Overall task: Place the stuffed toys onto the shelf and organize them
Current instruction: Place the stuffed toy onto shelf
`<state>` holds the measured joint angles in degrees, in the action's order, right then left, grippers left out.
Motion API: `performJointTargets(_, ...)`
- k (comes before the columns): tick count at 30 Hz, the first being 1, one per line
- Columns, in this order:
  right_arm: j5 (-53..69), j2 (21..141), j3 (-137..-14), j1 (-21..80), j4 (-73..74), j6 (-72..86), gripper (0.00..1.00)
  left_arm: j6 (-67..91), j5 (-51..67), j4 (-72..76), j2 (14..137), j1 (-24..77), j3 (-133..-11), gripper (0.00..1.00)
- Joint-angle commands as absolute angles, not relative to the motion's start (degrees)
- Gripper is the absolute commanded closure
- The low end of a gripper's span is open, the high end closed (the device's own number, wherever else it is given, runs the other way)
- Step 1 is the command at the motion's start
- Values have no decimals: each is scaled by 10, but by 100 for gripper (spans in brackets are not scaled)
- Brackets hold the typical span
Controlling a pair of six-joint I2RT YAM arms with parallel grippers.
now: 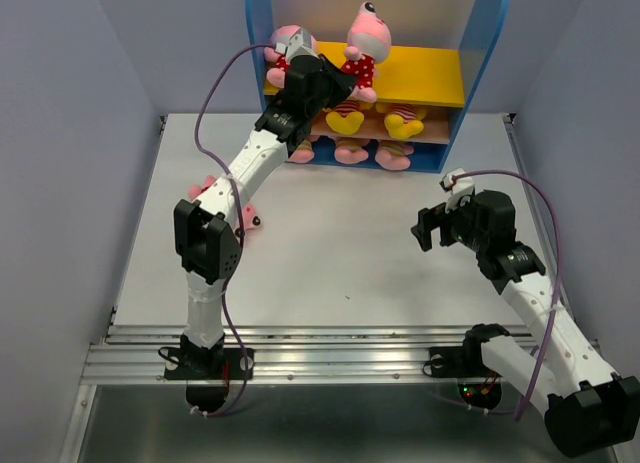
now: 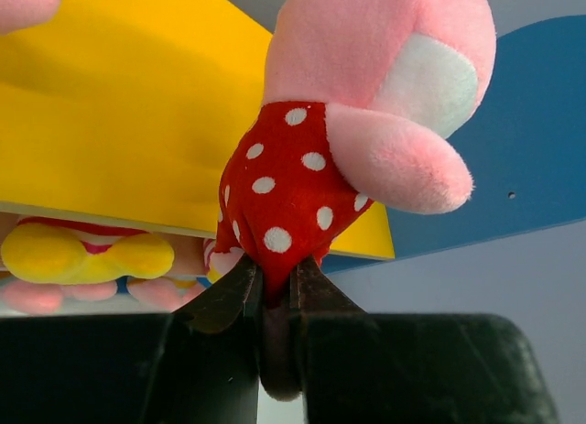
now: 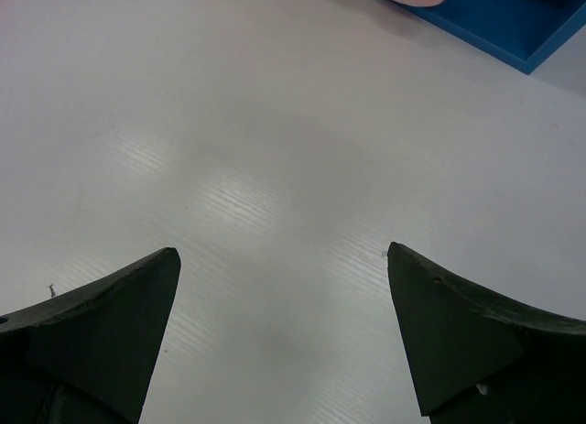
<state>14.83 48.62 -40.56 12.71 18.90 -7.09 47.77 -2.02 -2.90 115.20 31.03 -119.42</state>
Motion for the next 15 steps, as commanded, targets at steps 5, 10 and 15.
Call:
performJointTargets(5, 143, 475, -403, 124, 163, -76, 0, 513, -23, -11, 1161, 294, -1242, 94)
performJointTargets(10, 140, 476, -404, 124, 162, -78, 0, 528, -3, -9, 1172, 286, -1247, 80)
performJointTargets(15, 139, 479, -403, 124, 163, -80, 0, 535, 19, -6, 1177, 282, -1247, 68)
